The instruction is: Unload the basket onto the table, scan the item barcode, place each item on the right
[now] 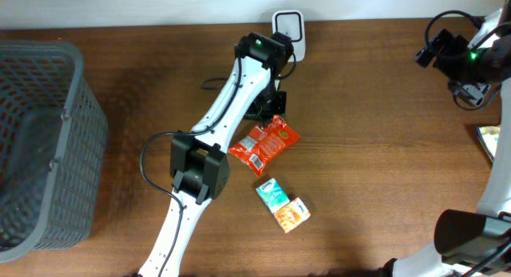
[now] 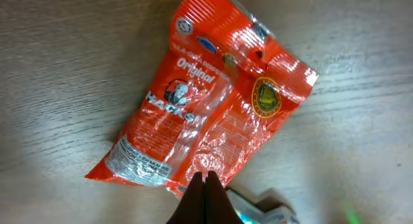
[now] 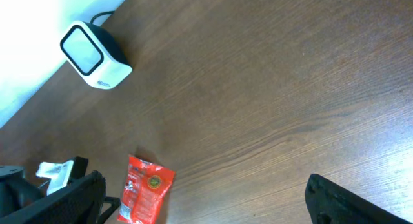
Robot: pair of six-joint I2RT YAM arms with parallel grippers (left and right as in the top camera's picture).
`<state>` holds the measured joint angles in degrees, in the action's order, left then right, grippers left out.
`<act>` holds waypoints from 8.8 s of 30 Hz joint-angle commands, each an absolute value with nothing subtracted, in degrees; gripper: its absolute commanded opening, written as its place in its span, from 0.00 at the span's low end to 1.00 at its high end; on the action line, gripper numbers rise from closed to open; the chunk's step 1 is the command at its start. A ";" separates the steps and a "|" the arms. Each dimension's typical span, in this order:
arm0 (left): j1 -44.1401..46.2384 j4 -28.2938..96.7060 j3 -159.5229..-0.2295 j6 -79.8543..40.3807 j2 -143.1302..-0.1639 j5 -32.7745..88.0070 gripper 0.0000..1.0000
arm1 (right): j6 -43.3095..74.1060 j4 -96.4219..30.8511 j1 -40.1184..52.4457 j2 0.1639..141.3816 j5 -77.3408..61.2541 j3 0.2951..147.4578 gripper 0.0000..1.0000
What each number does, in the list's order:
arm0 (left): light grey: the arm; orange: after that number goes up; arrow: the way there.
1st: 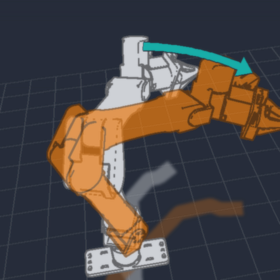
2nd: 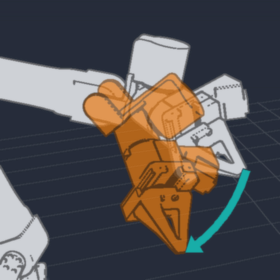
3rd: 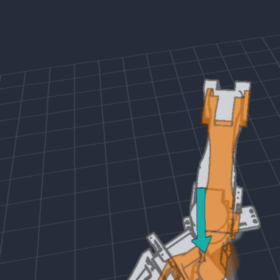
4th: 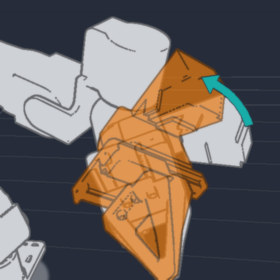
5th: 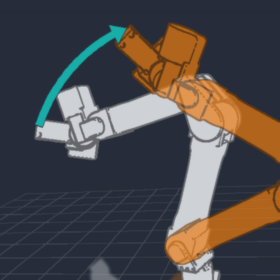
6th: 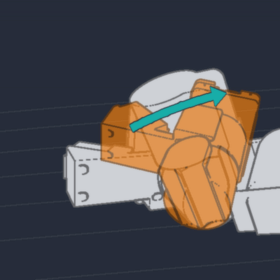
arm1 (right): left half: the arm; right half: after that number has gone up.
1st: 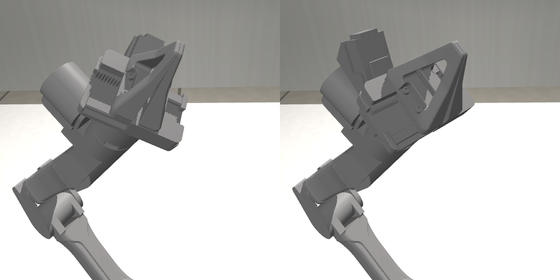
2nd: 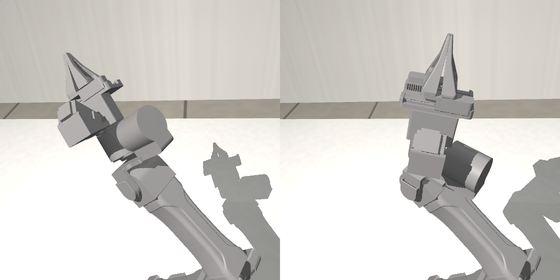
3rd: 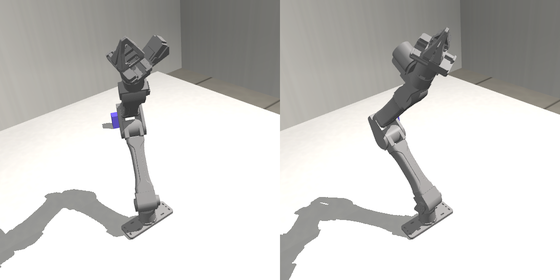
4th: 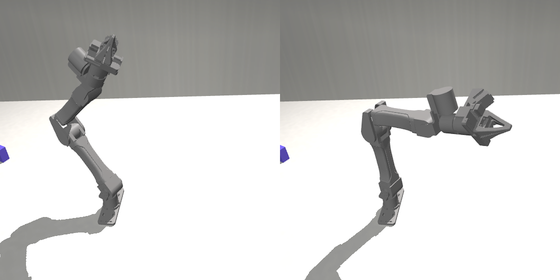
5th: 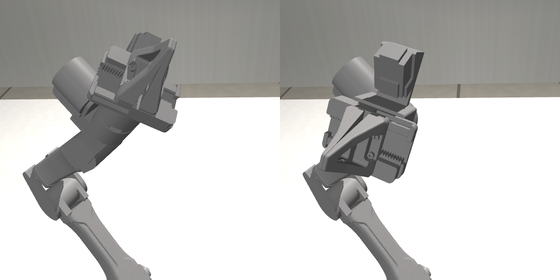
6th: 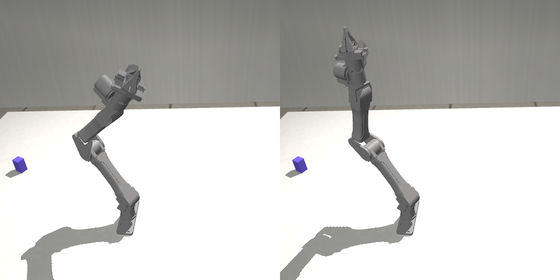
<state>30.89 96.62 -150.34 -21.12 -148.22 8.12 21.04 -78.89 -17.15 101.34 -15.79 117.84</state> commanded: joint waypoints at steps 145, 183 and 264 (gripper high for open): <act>53.30 59.59 -117.03 -14.52 -138.96 4.16 0.00 | 21.52 -78.87 -16.84 101.32 -16.01 117.64 0.99; 20.71 89.71 -141.36 -26.30 -138.21 -10.33 0.99 | 41.12 -59.33 4.34 102.13 -13.91 67.22 0.84; 20.71 90.13 -141.36 -26.06 -138.21 -8.84 0.99 | 1.21 -49.17 10.50 131.17 1.87 120.25 0.11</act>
